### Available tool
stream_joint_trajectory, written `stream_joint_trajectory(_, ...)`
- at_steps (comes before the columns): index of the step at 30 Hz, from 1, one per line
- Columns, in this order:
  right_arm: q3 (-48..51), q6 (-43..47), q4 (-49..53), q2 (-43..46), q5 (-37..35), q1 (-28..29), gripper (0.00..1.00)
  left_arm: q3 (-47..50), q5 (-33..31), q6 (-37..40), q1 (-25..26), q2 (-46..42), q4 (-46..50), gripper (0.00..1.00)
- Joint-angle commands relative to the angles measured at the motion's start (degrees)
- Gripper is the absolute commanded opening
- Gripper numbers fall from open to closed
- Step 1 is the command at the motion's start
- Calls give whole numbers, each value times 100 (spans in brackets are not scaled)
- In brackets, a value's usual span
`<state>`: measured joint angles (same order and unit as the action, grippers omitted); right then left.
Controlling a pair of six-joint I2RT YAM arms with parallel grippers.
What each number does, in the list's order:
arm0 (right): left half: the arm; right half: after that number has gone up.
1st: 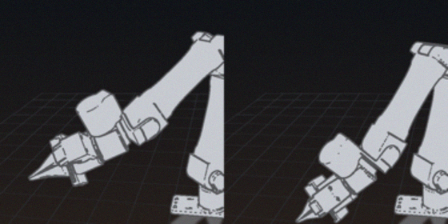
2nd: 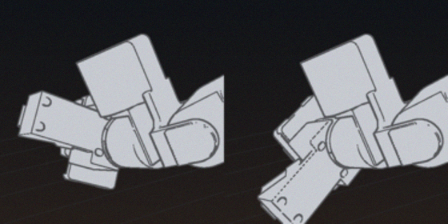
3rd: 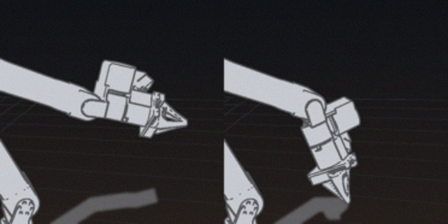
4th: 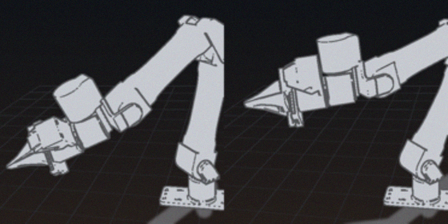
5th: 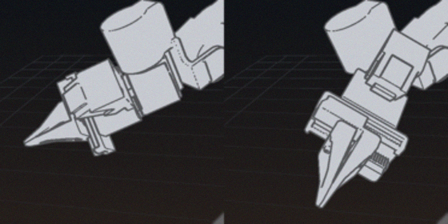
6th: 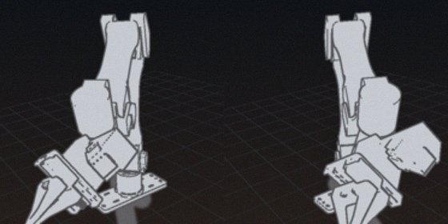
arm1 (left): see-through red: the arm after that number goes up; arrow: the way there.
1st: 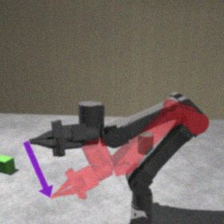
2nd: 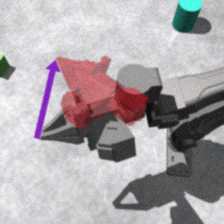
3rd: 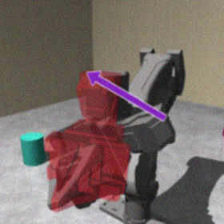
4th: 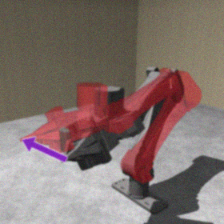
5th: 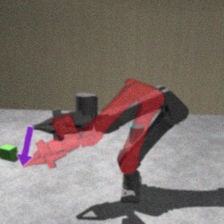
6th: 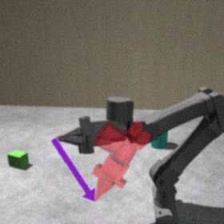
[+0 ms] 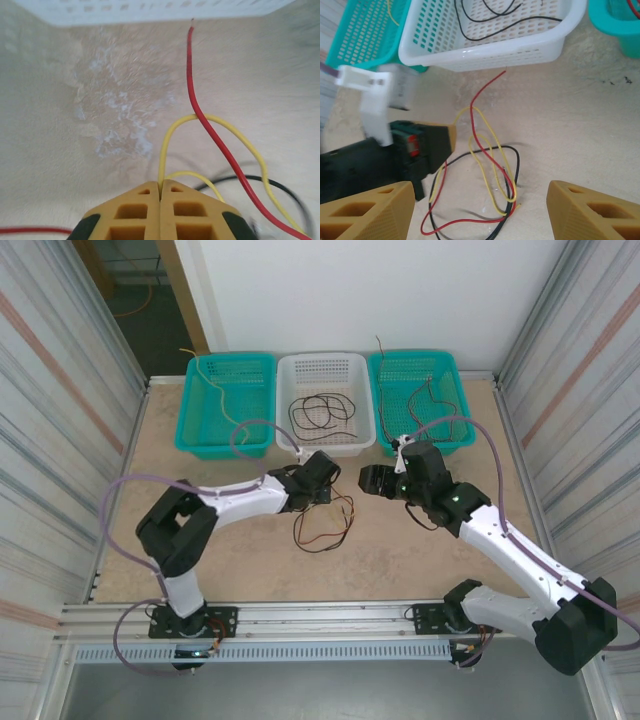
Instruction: Untangle the cables
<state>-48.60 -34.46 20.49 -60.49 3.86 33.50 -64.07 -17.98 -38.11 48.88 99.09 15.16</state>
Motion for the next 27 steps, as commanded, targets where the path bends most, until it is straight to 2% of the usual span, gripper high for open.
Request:
stream_joint_trajectory(1, 105, 34, -265, -143, 220, 170, 72, 93, -41, 361, 143, -944, 233, 0)
stream_joint_trajectory(5, -22, 136, -452, -470, 137, 530, 77, 164, 279, 620, 182, -1794, 506, 0)
stream_joint_trajectory(12, -614, 321, -534, -1107, 114, 777, 77, -9, 720, 1224, 227, -2923, 1056, 0)
stream_joint_trajectory(19, -683, 193, -594, -1315, 77, 805, 68, -552, 748, 1389, 227, -3785, 1520, 0)
stream_joint_trajectory(24, -231, -120, -708, -1221, -150, 813, 62, -1046, 638, 1272, 108, -4170, 1675, 0)
stream_joint_trajectory(27, 75, -306, -777, -1181, -106, 787, 61, -1266, 829, 1227, -123, -4345, 1711, 0)
